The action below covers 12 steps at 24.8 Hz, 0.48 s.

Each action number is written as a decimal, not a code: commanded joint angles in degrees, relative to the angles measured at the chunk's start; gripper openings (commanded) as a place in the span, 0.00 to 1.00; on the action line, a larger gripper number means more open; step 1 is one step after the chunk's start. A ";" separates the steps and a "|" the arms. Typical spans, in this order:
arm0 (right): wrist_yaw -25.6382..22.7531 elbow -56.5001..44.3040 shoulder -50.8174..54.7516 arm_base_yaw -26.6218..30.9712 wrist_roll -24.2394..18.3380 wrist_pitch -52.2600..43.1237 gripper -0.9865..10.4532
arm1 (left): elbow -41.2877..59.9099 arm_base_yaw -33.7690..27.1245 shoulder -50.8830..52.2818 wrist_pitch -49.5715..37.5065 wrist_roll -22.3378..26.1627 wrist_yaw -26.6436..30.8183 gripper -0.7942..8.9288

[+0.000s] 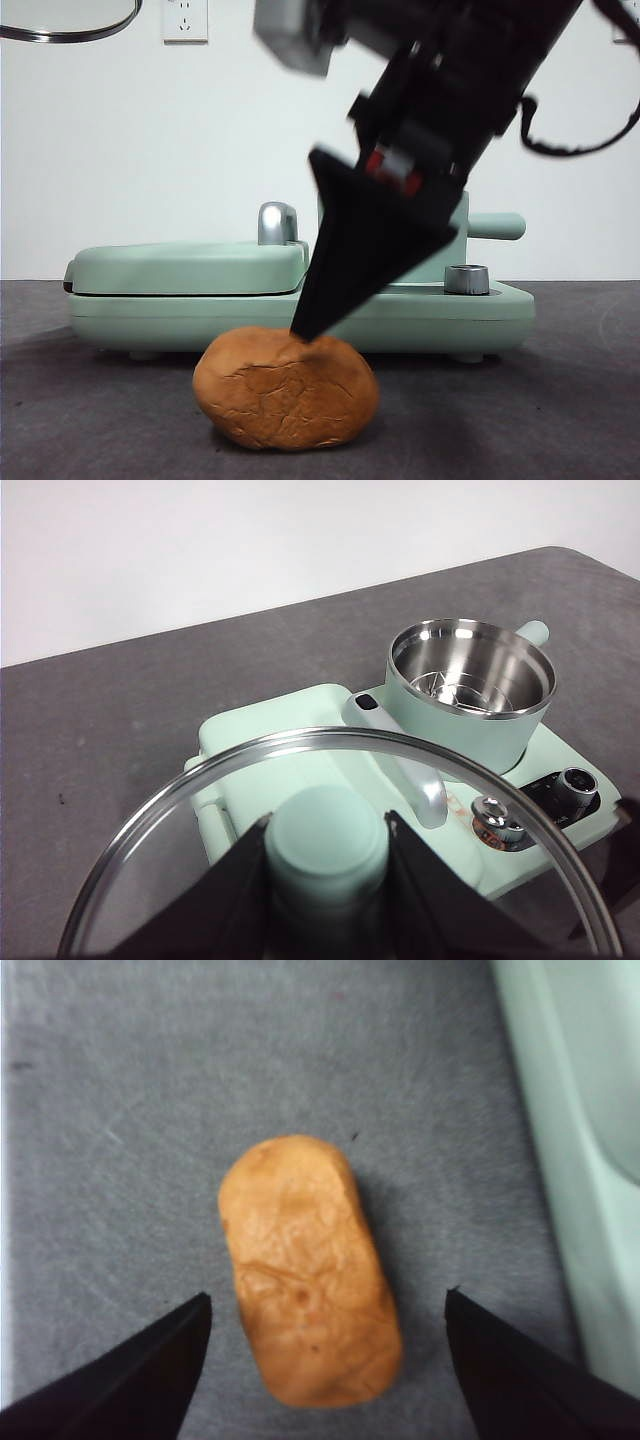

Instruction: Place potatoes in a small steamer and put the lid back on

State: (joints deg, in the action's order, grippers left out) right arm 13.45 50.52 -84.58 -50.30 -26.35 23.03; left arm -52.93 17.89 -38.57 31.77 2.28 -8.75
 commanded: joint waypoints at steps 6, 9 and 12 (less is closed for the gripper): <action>-1.57 0.66 -4.92 -1.11 -0.72 -0.85 0.32 | -0.94 0.04 0.07 -1.64 -0.20 0.00 0.10; -1.70 0.66 -4.90 -1.22 -0.44 -0.63 0.28 | -0.94 0.04 0.07 -1.64 -0.17 -0.02 0.10; -1.44 0.68 -4.02 -1.22 2.05 0.63 0.28 | -0.94 0.04 0.07 -1.66 -0.13 -0.02 0.10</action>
State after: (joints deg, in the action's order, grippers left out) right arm 11.86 50.52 -88.25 -50.85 -25.65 23.68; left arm -52.93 17.85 -38.57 31.77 2.28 -8.75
